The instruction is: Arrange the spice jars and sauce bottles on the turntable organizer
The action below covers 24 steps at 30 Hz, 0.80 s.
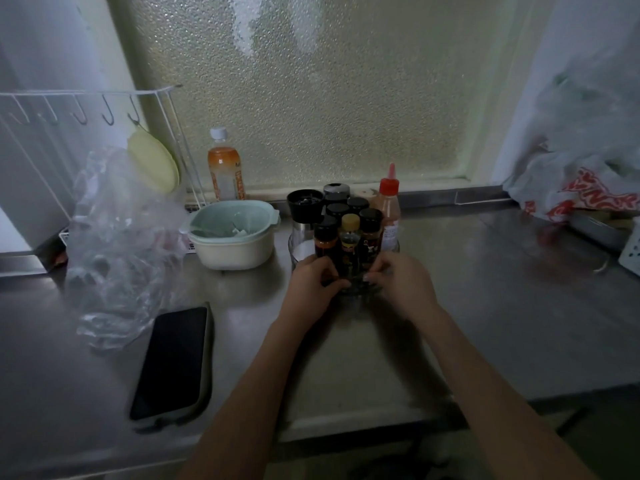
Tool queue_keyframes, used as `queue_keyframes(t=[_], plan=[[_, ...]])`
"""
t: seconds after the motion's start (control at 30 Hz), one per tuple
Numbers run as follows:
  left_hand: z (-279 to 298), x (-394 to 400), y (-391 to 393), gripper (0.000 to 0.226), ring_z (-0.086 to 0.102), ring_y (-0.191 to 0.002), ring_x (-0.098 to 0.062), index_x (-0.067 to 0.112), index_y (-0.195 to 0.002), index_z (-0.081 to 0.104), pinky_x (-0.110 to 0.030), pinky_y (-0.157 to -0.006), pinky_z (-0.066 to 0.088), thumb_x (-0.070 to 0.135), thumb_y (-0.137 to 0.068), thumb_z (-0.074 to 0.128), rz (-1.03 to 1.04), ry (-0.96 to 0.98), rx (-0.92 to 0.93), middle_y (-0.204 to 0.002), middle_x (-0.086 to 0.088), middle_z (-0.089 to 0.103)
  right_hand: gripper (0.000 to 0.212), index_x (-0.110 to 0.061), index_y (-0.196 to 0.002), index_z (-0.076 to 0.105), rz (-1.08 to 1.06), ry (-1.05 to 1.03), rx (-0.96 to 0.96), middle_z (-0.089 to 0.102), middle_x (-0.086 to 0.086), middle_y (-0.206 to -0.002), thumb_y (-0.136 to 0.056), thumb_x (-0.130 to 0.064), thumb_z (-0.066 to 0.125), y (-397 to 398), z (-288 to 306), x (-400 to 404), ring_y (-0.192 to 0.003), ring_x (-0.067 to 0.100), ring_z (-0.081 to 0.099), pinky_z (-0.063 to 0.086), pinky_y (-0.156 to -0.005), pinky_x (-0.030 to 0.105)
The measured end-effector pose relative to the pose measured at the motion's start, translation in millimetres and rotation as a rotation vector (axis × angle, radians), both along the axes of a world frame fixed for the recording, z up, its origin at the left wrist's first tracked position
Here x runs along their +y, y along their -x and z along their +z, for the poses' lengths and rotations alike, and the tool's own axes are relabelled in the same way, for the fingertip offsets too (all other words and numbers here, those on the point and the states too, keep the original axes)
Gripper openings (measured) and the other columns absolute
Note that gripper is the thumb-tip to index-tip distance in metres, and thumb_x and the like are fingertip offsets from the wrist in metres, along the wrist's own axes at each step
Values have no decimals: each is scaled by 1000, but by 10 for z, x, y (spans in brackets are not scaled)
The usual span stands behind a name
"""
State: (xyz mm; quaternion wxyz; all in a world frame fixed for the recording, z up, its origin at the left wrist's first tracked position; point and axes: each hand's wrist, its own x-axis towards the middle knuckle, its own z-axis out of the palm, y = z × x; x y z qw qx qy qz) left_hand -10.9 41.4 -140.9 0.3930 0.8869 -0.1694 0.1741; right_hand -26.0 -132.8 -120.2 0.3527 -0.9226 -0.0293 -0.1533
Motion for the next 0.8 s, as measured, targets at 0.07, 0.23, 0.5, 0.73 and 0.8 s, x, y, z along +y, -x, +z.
queue_keyframes(t=[0.07,0.23,0.5,0.73,0.8], plan=[[-12,-32,-141,25,44,-71,-8,18,-74,51,-8,-58,34,22,-75,76,38,-5,-9,-82,2,51,26,-30,-63,50,-11,-10,9,61,-3,-77,-75,-25,73,-169,7,19,-76,19,57,42,-66,33],[-54,-54,-474,27,46,-72,-12,19,-72,50,-11,-58,29,22,-74,77,114,13,-31,-81,1,51,21,-24,-66,54,-20,-38,23,59,-3,-78,-74,-22,73,-584,6,63,-79,20,56,40,-68,32],[-82,12,-855,26,48,-73,-16,16,-72,52,-24,-62,33,24,-74,76,163,-9,-59,-80,-1,52,21,-26,-67,55,-9,-61,-14,64,-2,-81,-71,-24,76,-1007,-55,132,-82,19,58,43,-73,34],[-103,9,-846,24,50,-73,-14,17,-73,56,-11,-58,30,26,-73,78,176,-29,-69,-78,1,55,16,-23,-69,59,25,-127,-79,61,-5,-77,-72,-23,75,-984,-150,129,-79,18,58,45,-73,36],[-53,1,-821,24,54,-77,-16,18,-75,56,-11,-60,32,25,-71,78,184,2,-81,-82,0,57,9,-22,-73,65,33,-122,-114,63,-5,-79,-74,-21,74,-973,-108,136,-80,17,60,46,-74,34]])
